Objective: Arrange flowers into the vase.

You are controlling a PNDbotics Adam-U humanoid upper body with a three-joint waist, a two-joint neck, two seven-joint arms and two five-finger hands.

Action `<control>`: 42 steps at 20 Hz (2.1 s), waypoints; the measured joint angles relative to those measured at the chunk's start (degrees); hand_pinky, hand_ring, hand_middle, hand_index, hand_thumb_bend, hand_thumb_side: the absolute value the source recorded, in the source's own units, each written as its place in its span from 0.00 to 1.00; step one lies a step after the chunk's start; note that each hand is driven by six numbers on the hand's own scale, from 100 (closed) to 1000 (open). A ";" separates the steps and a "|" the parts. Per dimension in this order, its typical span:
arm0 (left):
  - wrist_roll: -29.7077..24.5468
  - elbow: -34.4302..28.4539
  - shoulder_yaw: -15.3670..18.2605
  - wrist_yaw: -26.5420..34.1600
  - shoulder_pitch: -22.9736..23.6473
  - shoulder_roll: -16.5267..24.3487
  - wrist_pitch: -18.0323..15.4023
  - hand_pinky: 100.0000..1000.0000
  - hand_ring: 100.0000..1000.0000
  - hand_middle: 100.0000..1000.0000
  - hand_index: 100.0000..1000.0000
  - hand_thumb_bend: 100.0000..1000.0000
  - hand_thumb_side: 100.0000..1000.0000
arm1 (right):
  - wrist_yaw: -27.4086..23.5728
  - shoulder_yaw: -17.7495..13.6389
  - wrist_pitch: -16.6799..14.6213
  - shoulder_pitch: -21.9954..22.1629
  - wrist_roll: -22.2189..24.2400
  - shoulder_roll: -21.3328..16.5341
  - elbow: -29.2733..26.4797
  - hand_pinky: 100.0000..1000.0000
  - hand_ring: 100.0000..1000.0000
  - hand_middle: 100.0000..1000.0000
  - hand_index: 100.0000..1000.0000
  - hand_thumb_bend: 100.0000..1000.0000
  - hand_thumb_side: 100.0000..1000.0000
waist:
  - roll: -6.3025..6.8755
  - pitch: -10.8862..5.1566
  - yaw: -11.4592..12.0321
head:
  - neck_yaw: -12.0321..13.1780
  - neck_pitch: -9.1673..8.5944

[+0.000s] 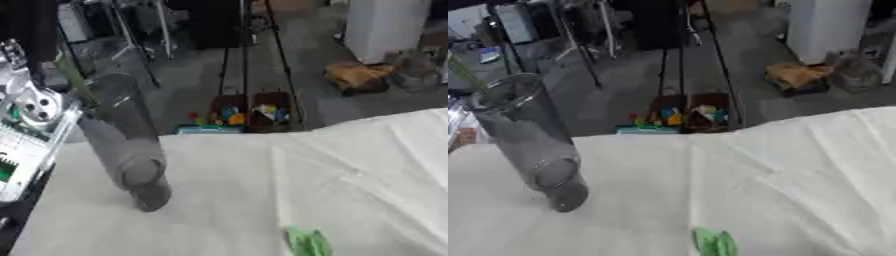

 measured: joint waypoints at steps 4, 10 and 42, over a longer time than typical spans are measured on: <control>0.00 0.53 0.00 0.54 0.00 -0.13 0.00 0.00 0.00 0.00 0.00 0.00 0.55 | -0.02 0.00 -0.01 -0.01 0.04 0.00 -0.13 0.57 0.82 0.39 0.77 0.00 0.85 | 0.00 0.09 -0.04 | 0.00 -0.07; 0.02 1.60 0.00 1.83 -0.01 -0.13 -0.06 0.00 0.04 0.04 0.00 0.00 0.58 | -0.21 0.00 -0.02 -0.05 0.11 -0.01 -0.14 0.57 0.83 0.39 0.77 0.00 0.85 | 0.01 0.21 -0.13 | 0.00 -0.30; -2.54 4.71 -1.21 4.34 0.13 -0.17 2.02 0.20 0.39 0.37 0.20 0.04 0.76 | -0.46 -0.01 -0.10 -0.02 0.89 -0.49 -0.48 0.57 0.83 0.38 0.77 0.00 0.85 | 0.09 0.97 -0.47 | 0.16 -1.37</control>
